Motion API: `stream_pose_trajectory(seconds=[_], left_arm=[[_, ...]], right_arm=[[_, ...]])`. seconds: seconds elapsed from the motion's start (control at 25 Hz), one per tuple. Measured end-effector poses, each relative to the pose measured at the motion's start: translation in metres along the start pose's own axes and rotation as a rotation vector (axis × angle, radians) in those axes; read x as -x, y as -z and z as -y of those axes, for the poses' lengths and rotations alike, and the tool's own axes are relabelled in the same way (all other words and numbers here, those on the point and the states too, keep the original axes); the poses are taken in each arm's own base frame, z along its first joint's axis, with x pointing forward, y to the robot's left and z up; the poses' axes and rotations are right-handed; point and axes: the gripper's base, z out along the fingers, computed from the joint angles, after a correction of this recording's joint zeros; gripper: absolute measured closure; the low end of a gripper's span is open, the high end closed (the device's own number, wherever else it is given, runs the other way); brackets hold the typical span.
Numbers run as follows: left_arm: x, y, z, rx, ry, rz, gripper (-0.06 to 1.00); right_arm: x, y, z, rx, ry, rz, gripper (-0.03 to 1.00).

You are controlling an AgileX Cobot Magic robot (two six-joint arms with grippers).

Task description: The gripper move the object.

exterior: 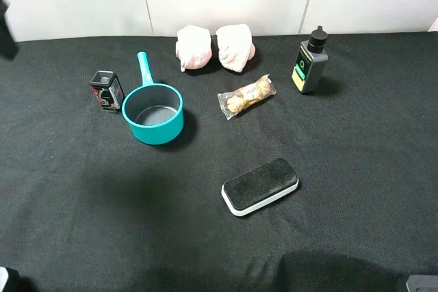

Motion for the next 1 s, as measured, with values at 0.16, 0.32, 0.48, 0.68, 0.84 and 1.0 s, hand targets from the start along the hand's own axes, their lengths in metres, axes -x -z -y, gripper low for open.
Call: stream_pose_trajectory(seconds=[0.16, 0.32, 0.48, 0.68, 0.84, 1.0], left_arm=[[-0.048, 0.003, -0.006, 0.002, 0.021, 0.027, 0.18], [-0.095, 0.002, -0.019, 0.032, 0.099, 0.067, 0.18], [-0.134, 0.004, -0.021, 0.053, 0.135, 0.127, 0.18], [-0.172, 0.012, -0.018, 0.048, 0.148, 0.279, 0.18], [-0.192, 0.013, -0.016, 0.045, 0.155, 0.381, 0.18], [-0.207, 0.009, -0.014, 0.042, 0.163, 0.447, 0.18]], right_arm=[[0.0, 0.0, 0.0, 0.0, 0.0, 0.0, 0.27], [0.0, 0.0, 0.0, 0.0, 0.0, 0.0, 0.27], [0.0, 0.0, 0.0, 0.0, 0.0, 0.0, 0.27], [0.0, 0.0, 0.0, 0.0, 0.0, 0.0, 0.27], [0.0, 0.0, 0.0, 0.0, 0.0, 0.0, 0.27], [0.0, 0.0, 0.0, 0.0, 0.0, 0.0, 0.27]])
